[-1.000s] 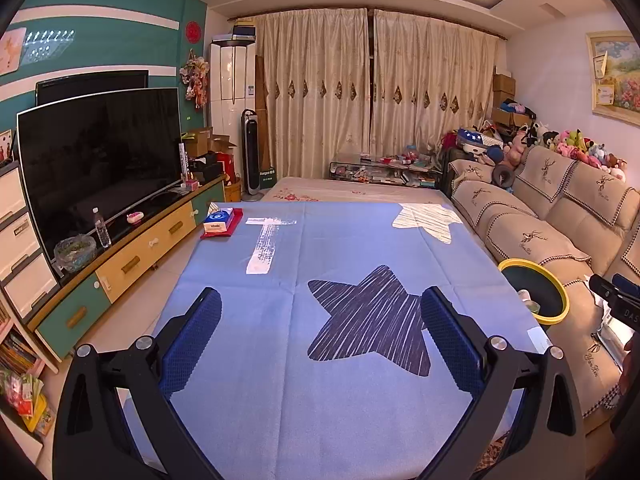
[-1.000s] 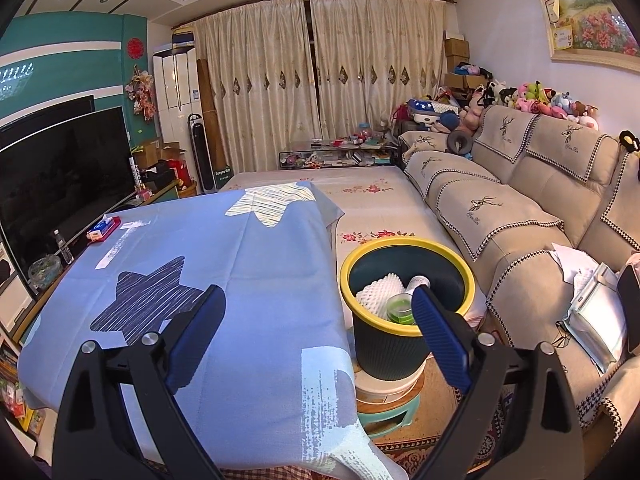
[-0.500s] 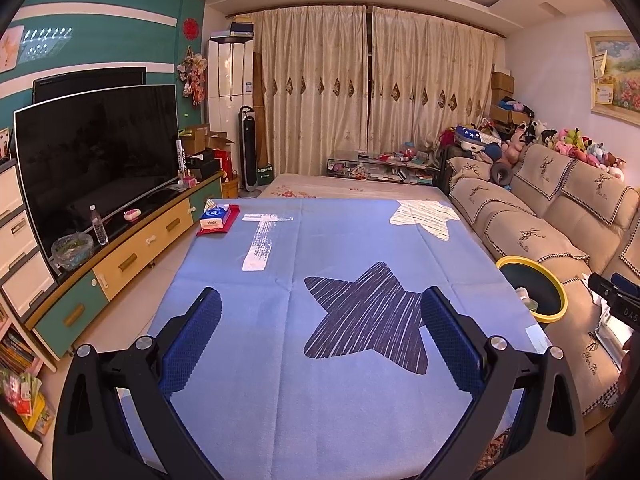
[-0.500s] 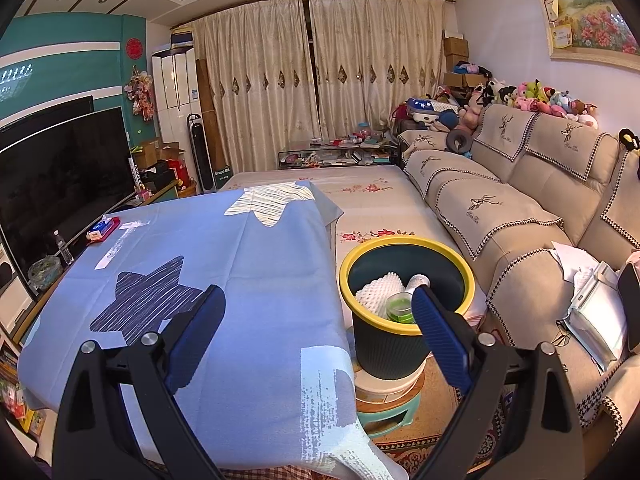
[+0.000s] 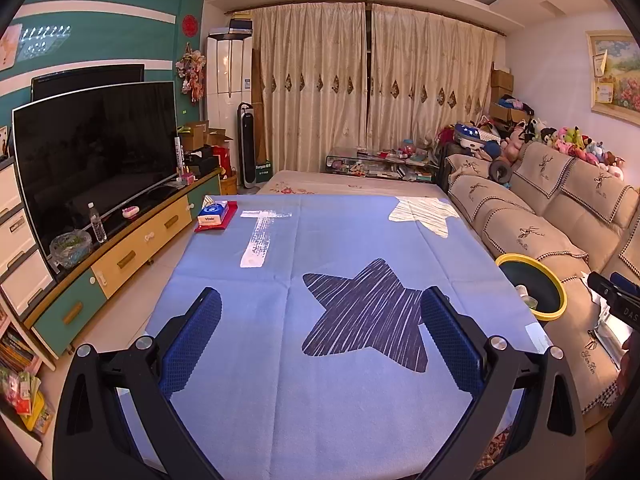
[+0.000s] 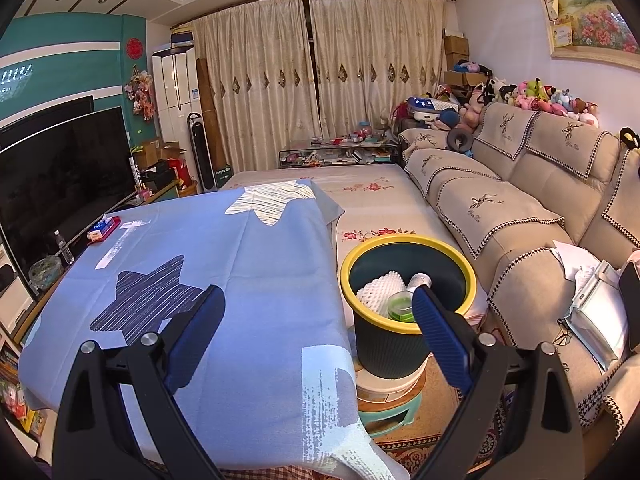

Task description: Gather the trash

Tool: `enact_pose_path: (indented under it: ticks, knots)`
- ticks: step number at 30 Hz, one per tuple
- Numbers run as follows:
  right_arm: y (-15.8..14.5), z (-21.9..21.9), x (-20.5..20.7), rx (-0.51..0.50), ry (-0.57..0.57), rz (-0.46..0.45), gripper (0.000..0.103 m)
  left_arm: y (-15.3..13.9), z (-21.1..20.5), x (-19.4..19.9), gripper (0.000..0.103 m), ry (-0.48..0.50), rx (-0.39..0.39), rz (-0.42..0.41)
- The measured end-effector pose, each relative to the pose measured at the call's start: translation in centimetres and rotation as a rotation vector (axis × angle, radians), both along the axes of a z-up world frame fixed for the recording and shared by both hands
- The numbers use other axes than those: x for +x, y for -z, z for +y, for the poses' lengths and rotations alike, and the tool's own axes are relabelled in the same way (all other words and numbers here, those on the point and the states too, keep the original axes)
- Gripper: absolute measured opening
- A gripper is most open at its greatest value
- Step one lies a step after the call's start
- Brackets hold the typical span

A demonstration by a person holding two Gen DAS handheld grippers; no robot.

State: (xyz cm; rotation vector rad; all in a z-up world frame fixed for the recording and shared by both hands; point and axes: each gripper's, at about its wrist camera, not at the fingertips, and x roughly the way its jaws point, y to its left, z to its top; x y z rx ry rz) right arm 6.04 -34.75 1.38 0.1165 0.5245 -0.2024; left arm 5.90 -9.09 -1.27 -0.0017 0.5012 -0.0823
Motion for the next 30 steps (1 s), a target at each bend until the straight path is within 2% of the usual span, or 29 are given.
enact_pose_path:
  ticks: [30]
  knots:
    - [0.39,0.07,0.15,0.005,-0.005,0.006,0.090,0.43,-0.59,0.58,0.098,0.007,0.006,-0.005]
